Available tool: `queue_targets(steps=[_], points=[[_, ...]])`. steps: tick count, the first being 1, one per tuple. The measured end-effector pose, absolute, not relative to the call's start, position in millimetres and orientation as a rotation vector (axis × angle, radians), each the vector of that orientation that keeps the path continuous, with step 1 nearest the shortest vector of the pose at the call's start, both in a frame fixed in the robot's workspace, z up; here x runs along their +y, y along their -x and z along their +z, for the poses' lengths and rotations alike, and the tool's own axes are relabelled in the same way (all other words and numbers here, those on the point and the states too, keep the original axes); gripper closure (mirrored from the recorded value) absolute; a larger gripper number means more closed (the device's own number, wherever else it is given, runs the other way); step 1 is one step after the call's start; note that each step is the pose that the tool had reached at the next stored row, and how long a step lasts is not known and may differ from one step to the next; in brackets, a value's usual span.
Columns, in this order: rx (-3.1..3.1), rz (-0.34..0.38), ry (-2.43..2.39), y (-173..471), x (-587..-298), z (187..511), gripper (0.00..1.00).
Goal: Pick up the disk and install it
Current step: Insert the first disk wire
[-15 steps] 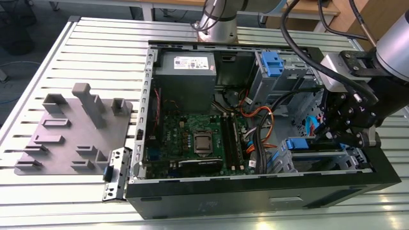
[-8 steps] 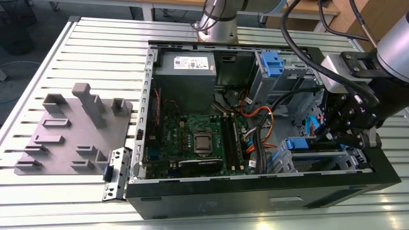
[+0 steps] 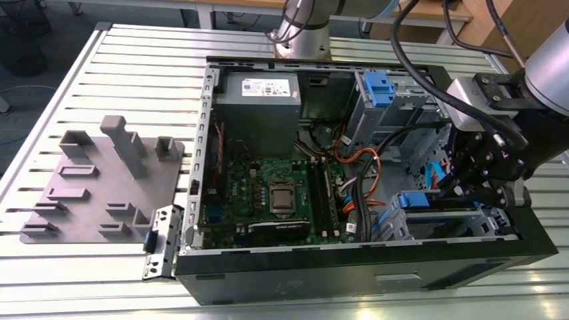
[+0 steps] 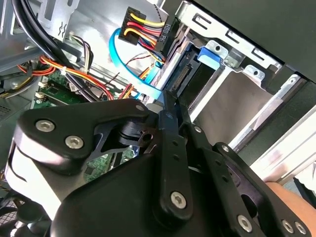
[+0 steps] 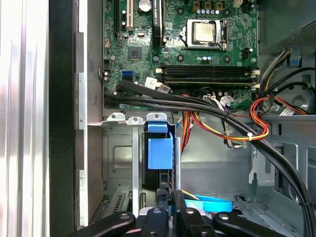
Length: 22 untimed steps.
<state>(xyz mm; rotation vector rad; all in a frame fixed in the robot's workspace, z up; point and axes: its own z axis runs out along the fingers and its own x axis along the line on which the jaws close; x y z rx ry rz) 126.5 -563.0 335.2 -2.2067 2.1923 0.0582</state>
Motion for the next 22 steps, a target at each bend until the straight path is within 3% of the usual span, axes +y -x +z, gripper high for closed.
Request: queue_targets(steps=[22], points=[[2.192,0.058,2.206,-126.7,-563.7,336.4,0.84]])
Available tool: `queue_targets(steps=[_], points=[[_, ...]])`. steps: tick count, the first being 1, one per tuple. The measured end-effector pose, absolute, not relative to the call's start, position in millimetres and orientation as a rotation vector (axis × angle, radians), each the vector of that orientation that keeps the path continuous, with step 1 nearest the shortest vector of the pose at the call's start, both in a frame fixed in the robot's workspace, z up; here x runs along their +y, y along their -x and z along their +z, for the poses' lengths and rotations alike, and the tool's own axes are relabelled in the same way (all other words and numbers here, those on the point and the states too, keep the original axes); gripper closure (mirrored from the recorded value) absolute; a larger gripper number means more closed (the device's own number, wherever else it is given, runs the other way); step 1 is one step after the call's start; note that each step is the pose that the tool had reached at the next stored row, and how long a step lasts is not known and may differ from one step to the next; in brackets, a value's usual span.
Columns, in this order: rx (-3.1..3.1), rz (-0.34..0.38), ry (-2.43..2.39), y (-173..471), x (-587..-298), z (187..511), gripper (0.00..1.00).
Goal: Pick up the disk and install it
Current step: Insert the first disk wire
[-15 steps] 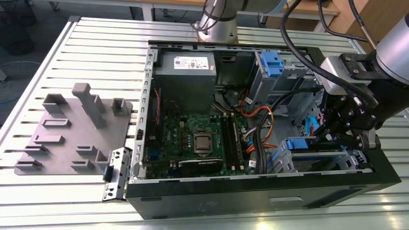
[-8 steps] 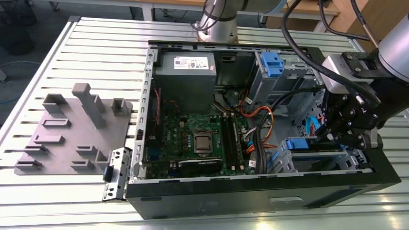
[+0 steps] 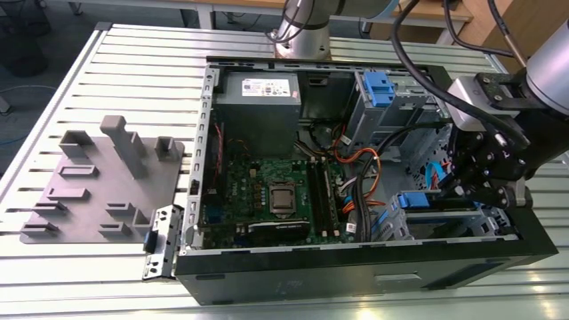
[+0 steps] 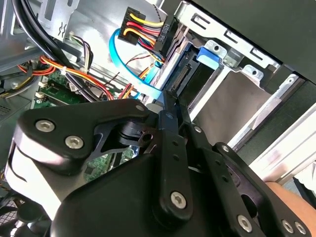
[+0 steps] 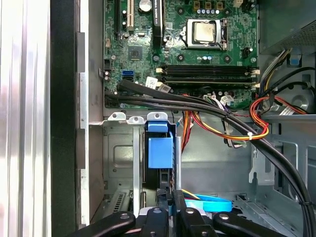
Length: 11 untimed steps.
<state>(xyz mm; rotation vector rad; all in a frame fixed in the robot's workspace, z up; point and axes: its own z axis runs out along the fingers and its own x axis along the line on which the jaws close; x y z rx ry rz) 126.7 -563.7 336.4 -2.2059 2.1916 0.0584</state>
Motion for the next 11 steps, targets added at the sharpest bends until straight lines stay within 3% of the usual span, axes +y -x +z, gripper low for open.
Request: queue_targets(steps=[11], points=[[2.188,0.061,2.207,-126.5,-564.0,335.4,0.84]])
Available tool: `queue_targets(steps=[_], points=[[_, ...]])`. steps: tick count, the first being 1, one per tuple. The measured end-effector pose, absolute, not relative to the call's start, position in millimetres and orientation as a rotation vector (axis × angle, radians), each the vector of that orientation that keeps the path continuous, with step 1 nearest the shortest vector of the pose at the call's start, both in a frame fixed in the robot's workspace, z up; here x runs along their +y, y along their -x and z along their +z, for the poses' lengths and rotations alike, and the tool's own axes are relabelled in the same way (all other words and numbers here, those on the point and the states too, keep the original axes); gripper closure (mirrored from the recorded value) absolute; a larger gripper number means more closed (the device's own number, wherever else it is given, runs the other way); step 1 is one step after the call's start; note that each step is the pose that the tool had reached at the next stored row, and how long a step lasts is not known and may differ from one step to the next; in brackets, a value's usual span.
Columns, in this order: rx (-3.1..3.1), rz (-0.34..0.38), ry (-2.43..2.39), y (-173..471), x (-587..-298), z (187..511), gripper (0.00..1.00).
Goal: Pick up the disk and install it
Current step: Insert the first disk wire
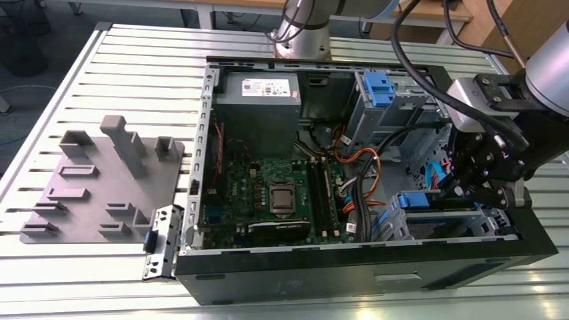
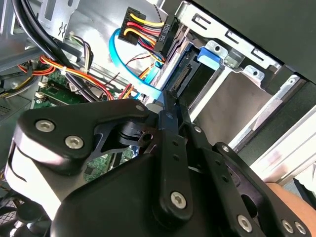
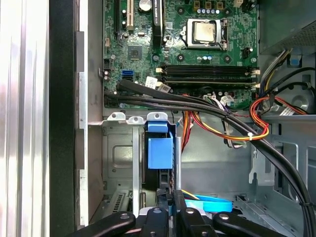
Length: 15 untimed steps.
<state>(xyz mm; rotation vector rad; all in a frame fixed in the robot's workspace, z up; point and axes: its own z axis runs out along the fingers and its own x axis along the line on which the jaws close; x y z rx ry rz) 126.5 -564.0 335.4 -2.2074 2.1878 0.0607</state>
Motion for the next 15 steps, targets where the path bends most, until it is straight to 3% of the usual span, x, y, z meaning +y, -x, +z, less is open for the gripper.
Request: queue_targets(steps=[15], points=[[2.187,0.061,2.208,-125.8,-565.1,333.2,0.84]])
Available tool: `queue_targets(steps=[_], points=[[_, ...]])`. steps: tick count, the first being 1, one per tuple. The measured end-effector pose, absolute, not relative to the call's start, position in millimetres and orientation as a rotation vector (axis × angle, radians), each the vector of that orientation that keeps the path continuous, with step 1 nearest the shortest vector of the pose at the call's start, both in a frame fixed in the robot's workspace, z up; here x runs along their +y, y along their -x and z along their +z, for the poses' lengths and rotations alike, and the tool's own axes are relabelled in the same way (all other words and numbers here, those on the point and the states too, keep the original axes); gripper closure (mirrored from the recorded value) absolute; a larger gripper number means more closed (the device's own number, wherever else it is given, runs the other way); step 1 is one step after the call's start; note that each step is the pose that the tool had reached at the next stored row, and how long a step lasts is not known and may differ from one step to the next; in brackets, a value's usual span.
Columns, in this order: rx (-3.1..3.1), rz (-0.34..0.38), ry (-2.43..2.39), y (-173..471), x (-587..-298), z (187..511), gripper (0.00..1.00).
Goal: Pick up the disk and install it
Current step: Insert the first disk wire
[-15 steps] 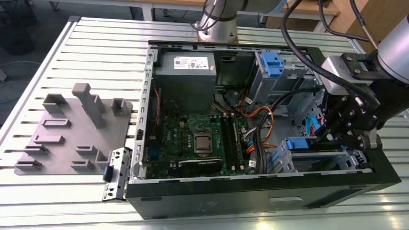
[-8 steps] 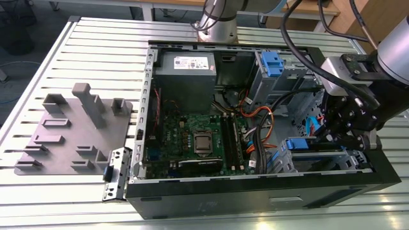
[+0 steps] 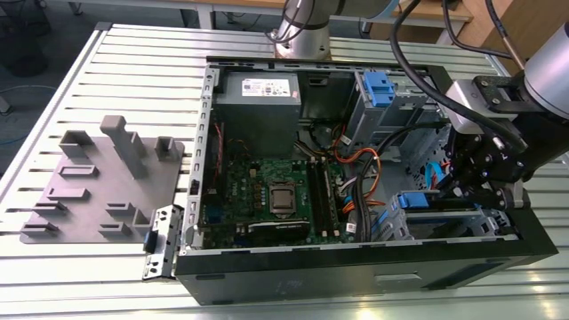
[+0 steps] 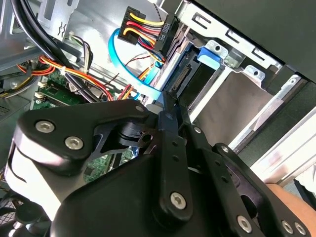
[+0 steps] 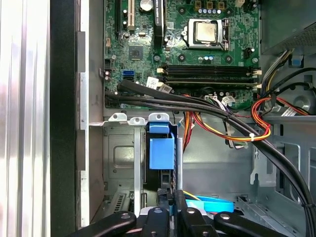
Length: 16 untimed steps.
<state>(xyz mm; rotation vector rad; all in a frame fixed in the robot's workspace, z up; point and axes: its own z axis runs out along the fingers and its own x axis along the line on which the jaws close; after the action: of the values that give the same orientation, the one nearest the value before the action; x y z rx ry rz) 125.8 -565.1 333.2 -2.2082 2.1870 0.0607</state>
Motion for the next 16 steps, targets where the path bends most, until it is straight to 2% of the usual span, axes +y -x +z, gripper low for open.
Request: queue_targets(steps=[16], points=[[2.170,0.078,2.208,-125.8,-565.4,335.6,0.84]])
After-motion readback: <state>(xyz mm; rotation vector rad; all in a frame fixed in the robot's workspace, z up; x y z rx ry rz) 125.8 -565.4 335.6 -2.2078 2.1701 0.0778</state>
